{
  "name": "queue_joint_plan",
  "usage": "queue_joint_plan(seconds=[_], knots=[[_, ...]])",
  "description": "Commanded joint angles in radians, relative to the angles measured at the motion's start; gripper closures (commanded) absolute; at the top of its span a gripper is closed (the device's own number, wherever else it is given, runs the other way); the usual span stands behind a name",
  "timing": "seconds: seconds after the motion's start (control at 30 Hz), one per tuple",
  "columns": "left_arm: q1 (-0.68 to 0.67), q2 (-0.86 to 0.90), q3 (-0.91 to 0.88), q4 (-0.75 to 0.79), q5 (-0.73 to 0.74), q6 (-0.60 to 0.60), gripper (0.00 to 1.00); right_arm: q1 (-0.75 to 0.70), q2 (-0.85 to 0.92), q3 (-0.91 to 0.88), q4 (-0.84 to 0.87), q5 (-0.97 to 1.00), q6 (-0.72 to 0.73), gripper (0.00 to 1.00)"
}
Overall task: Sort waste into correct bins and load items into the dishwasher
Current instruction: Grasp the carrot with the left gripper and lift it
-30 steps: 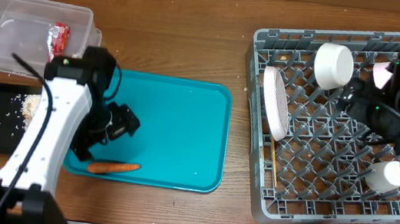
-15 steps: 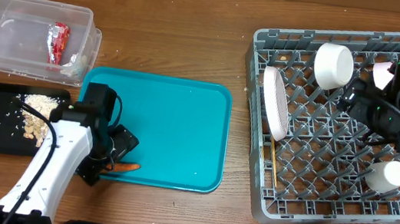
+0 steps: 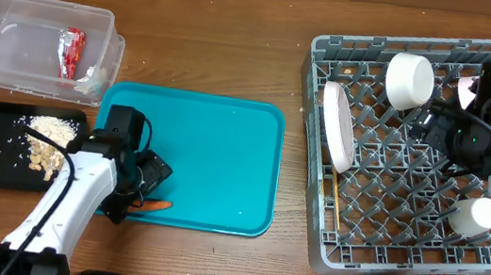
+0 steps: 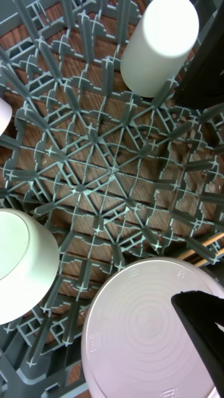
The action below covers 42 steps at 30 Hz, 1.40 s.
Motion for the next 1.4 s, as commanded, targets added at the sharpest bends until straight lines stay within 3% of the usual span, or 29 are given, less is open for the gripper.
queue_joint_plan(seconds=[0.0, 0.57, 0.93, 1.27, 1.37], knots=[[-0.002, 0.026, -0.01, -0.008, -0.004, -0.014, 0.0, -0.004, 0.0, 0.011, 0.001, 0.003, 0.0, 0.04], [-0.002, 0.04, -0.01, 0.026, -0.096, -0.021, 0.0, -0.004, 0.0, 0.011, -0.035, 0.006, 0.0, 0.04], [-0.002, 0.04, -0.041, 0.055, -0.057, -0.024, 0.0, -0.004, 0.0, 0.011, -0.057, 0.006, 0.0, 0.04], [-0.002, 0.04, -0.165, 0.219, -0.07, -0.024, 0.0, -0.004, 0.0, 0.011, -0.059, 0.006, 0.0, 0.03], [-0.002, 0.04, -0.165, 0.243, -0.084, -0.01, 0.04, -0.004, 0.0, 0.011, -0.062, 0.006, 0.0, 0.04]])
